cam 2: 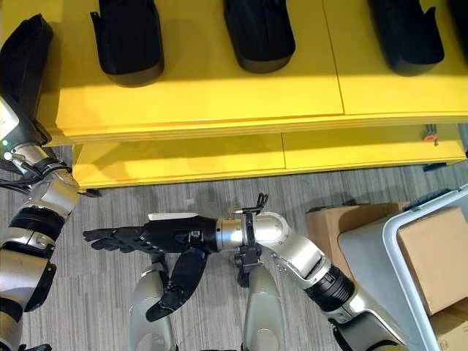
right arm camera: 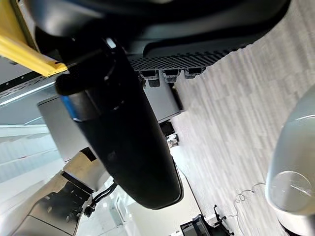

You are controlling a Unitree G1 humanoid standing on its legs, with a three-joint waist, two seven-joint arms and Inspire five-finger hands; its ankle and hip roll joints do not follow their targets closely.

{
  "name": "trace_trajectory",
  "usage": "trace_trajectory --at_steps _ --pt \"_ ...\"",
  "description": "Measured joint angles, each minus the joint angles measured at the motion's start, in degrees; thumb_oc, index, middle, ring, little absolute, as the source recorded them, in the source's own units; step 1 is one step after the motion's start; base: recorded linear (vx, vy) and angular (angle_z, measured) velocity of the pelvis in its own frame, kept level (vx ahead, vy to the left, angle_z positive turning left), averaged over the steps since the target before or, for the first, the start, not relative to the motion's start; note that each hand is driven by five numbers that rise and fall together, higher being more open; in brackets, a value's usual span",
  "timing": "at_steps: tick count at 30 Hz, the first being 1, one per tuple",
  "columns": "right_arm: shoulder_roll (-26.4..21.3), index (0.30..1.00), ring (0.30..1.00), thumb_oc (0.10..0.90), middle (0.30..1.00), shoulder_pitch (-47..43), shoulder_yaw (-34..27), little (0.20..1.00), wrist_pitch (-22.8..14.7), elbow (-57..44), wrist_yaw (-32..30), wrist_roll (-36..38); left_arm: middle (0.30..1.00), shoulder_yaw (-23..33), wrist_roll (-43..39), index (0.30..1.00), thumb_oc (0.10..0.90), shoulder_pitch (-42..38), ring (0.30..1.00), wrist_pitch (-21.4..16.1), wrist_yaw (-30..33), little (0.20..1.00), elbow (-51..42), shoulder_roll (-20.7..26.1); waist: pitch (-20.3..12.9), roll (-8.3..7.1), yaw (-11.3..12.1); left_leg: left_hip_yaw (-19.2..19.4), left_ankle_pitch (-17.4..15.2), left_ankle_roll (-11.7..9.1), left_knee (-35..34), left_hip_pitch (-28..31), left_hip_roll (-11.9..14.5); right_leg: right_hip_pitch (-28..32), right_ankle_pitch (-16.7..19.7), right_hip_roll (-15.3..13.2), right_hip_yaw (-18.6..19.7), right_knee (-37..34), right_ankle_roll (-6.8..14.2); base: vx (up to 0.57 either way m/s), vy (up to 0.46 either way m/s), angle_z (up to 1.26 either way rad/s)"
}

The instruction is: Move parts from the plastic box to the shelf.

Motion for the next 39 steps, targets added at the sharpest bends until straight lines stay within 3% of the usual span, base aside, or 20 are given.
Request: trace_trajectory --at_steps 5,11,15,17,18,22,26,29,30,39 --pt "0.3 1.0 1.0 0.9 1.0 0.0 0.0 1.0 -1.0 0.0 -1.7 0.0 0.3 -0.2 1.2 0.3 0.4 -2.1 0.3 0.0 -0.6 0.3 0.0 0.0 -0.1 -2.1 -0.5 -0.8 2.0 -0.8 0.0 0.7 -1.2 1.2 -0.9 -0.7 0.3 1.1 0.6 0.1 -0.017 0.16" --pt "0.8 1.0 1.0 0.9 1.0 0.0 0.0 1.0 -1.1 0.1 -1.2 0.0 0.3 -0.7 2.0 0.3 0.4 1.5 0.3 -0.2 -4.7 0.3 0.0 -0.1 -0.1 -2.03 -1.4 -0.6 1.6 0.1 -0.5 6.0 -4.3 6.6 -3.5 -3.1 1.4 3.3 1.6 0.2 -0.041 0.24" --pt "1.3 1.0 1.0 0.9 1.0 0.9 0.0 1.0 -0.8 0.0 -0.6 0.0 0.3 -0.9 1.6 0.3 0.4 5.8 0.3 -1.1 -5.6 0.3 0.2 -1.6 -0.4 0.11 -2.8 3.3 2.4 0.9 2.5 6.5 -3.0 11.5 -8.0 -4.5 -0.9 4.3 1.5 0.23 0.125 0.54" --pt "1.2 1.0 1.0 0.9 1.0 1.8 0.0 1.0 -0.1 0.2 0.1 0.0 0.3 -1.4 -0.8 0.3 0.4 5.9 0.3 -0.5 -6.9 0.3 0.9 -2.3 -0.8 1.47 -2.6 5.9 0.6 1.2 2.2 6.7 -0.6 12.0 -8.2 -4.8 -2.1 4.8 0.6 0.11 0.464 0.4" --pt "0.6 1.0 1.0 0.9 1.0 2.2 0.0 1.0 0.5 0.3 0.7 0.0 0.3 -2.2 -2.6 0.3 0.4 5.8 0.3 -0.1 -6.9 0.3 2.1 -2.2 -1.4 2.47 -2.5 7.1 1.8 0.1 0.0 7.4 -0.5 11.6 -7.8 -5.0 -2.2 4.5 0.7 0.08 0.44 0.14" --pt "-0.4 1.0 1.0 0.9 1.0 3.4 0.1 1.0 2.2 1.1 0.7 -0.1 0.3 -1.2 -4.3 0.3 0.4 5.6 0.3 -0.1 -6.8 0.3 3.5 -2.3 -1.3 3.37 -2.5 7.9 2.1 1.0 2.3 5.6 -1.1 10.0 -6.1 -5.4 -0.1 3.6 1.5 0.04 0.394 -0.15" --pt "-2.0 1.0 1.0 0.9 1.0 4.1 -0.1 1.0 2.1 -0.9 -1.9 1.9 0.3 -1.8 -4.3 0.3 0.4 0.3 0.3 0.3 -5.7 0.3 3.4 -2.5 -1.2 2.76 -2.5 7.8 2.6 2.2 2.9 0.3 -2.1 5.2 -4.3 -5.8 -0.7 3.9 3.0 -0.16 0.034 0.09" --pt "-0.7 1.0 1.0 0.9 1.0 4.1 1.6 1.0 1.4 -1.1 -4.0 2.2 0.3 -3.3 -2.5 0.3 0.4 -5.0 0.3 0.9 -1.7 0.3 3.4 -2.5 -0.1 -0.02 -1.3 7.5 5.7 2.1 -0.6 -3.1 -2.1 0.5 -3.4 -5.4 -1.3 3.8 2.3 -0.08 0.017 0.01" --pt "-0.7 1.0 1.0 0.9 1.0 4.0 2.0 1.0 1.3 -1.1 -4.3 2.2 0.3 -3.8 -1.7 0.3 0.4 -5.2 0.3 1.7 -0.6 0.3 3.2 -2.5 0.0 -0.31 -1.4 7.4 5.8 2.0 -0.9 -3.4 -2.2 0.3 -3.4 -5.4 -1.6 3.8 2.3 -0.05 0.029 0.11" --pt "-1.4 1.0 1.0 0.9 1.0 2.3 -0.5 1.0 -0.5 -1.2 -5.9 2.2 0.3 -4.7 1.0 0.3 0.4 -7.3 0.3 5.1 3.7 0.3 1.7 -2.5 0.1 -0.84 -0.7 6.0 6.2 1.7 0.5 -7.8 -1.0 -4.0 -5.2 -4.5 -2.2 6.4 1.7 0.04 -0.004 0.02"
